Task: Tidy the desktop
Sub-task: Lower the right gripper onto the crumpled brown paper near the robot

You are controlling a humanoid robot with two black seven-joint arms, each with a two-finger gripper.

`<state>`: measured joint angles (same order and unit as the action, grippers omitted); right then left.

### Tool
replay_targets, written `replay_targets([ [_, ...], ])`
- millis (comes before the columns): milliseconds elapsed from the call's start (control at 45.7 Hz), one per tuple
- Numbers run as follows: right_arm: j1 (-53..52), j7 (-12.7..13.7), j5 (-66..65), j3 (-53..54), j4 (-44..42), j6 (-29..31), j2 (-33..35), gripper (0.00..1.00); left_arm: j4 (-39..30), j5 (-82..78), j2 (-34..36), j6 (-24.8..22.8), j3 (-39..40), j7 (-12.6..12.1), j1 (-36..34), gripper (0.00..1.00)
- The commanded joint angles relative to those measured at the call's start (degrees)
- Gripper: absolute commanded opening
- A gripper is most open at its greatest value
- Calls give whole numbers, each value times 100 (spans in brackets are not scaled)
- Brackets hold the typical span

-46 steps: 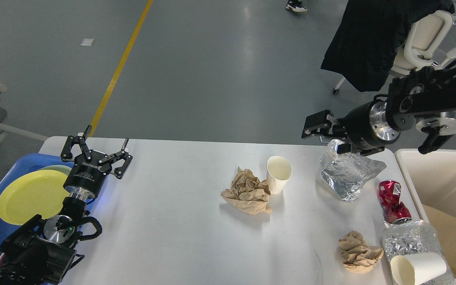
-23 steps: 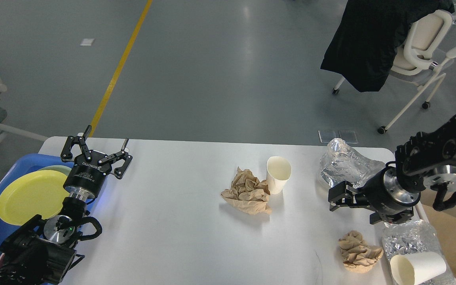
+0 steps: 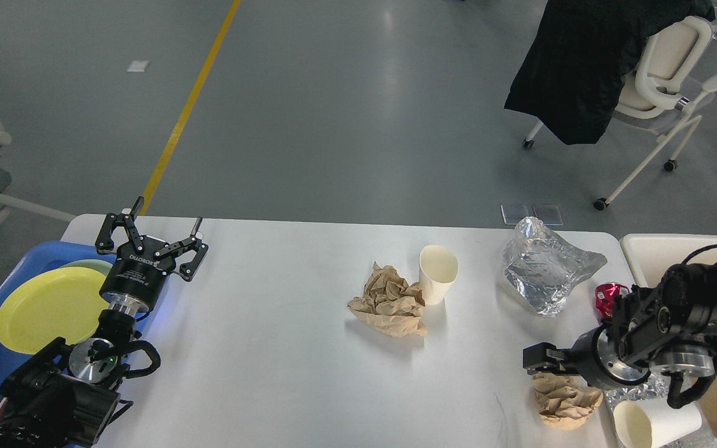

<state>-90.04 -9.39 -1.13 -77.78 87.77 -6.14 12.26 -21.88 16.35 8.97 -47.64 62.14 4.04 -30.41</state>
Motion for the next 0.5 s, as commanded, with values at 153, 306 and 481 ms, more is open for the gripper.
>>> replay_targets([
  [153,627,-1,-36,-185,-647,-54,-83,100,0,0,0,0,0,0,0,100],
  [306,909,-1,-177,-185,-752,-71,-189,100,0,0,0,0,0,0,0,100],
  [481,1129,-1,-185,-185,-1025,-97,-276,100,0,0,0,0,0,0,0,100],
])
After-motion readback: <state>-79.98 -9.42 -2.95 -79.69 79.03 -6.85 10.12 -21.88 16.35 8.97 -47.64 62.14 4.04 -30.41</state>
